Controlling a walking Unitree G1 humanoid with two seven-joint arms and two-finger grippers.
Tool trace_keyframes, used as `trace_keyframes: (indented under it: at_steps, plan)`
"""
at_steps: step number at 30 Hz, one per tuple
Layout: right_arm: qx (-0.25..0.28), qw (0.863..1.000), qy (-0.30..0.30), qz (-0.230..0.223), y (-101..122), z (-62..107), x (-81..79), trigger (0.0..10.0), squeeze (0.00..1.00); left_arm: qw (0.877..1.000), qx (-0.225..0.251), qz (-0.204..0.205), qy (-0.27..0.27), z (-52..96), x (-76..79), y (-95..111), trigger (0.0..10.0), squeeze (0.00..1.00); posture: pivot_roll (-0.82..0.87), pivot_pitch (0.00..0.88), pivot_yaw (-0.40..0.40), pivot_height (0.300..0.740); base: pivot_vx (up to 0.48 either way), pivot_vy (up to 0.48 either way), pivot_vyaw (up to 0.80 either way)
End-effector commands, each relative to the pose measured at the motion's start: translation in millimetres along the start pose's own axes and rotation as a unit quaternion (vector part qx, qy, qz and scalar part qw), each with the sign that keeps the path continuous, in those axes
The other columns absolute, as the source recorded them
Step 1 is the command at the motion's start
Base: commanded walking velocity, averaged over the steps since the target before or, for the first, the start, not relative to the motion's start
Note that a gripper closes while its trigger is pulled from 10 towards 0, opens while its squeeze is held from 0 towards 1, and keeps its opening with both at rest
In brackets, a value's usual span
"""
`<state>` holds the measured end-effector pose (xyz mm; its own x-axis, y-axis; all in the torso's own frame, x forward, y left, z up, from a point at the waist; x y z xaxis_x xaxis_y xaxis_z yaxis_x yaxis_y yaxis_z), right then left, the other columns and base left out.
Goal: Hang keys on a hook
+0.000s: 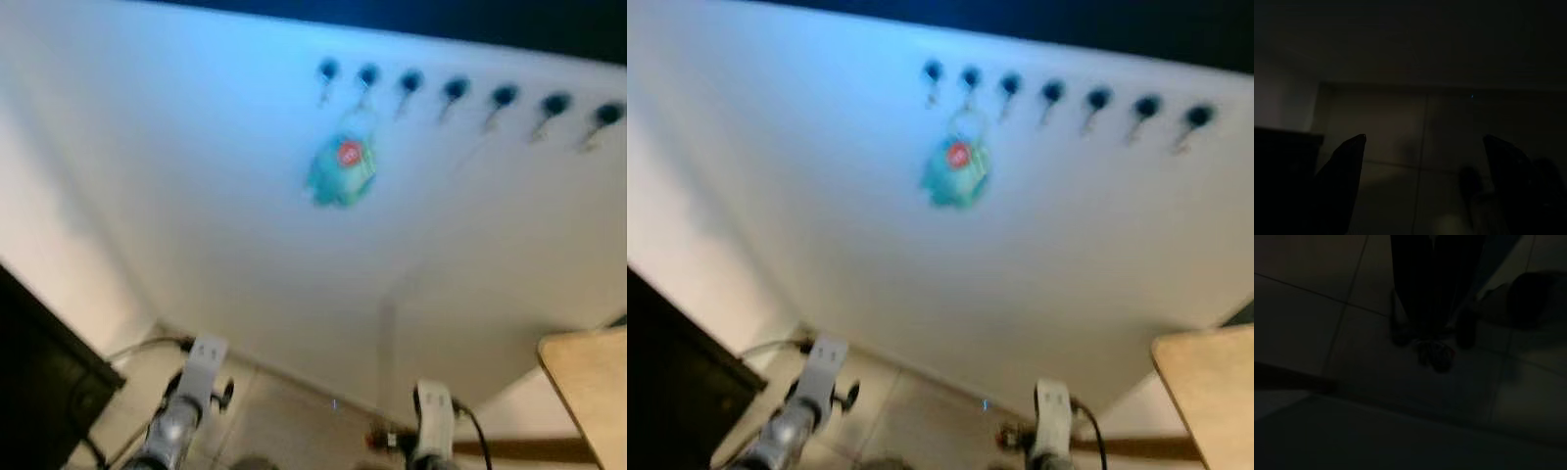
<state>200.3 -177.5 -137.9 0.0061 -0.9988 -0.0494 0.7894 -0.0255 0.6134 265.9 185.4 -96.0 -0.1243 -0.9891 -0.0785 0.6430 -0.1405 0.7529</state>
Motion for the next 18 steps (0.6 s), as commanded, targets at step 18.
trace_keyframes:
  at_steps: [18]
  plan:
    - [0.007, 1.000, 0.001, -0.001, 0.6, 0.5, -0.9, 10.0, 0.00, 1.000, -0.009, 0.015, 0.000, 2.0, 1.3, -8.1, 10.0, 0.00, 0.04, 0.040, -0.018, 0.740, 0.000, 0.077, 0.00]
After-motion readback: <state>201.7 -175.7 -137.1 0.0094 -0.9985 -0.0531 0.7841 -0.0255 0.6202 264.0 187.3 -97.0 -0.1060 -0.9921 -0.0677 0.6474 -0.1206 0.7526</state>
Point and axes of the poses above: a point about 5 cm out from each wrist's last joint towards the gripper, its own z axis pointing back from the gripper into the wrist, its own y axis along the axis of the wrist's last joint, x = y × z, the point moved 6 cm from there along -z, pointing out of the wrist towards the gripper, and after that the axes turned 9 degrees about z, right-handed, at the moved point
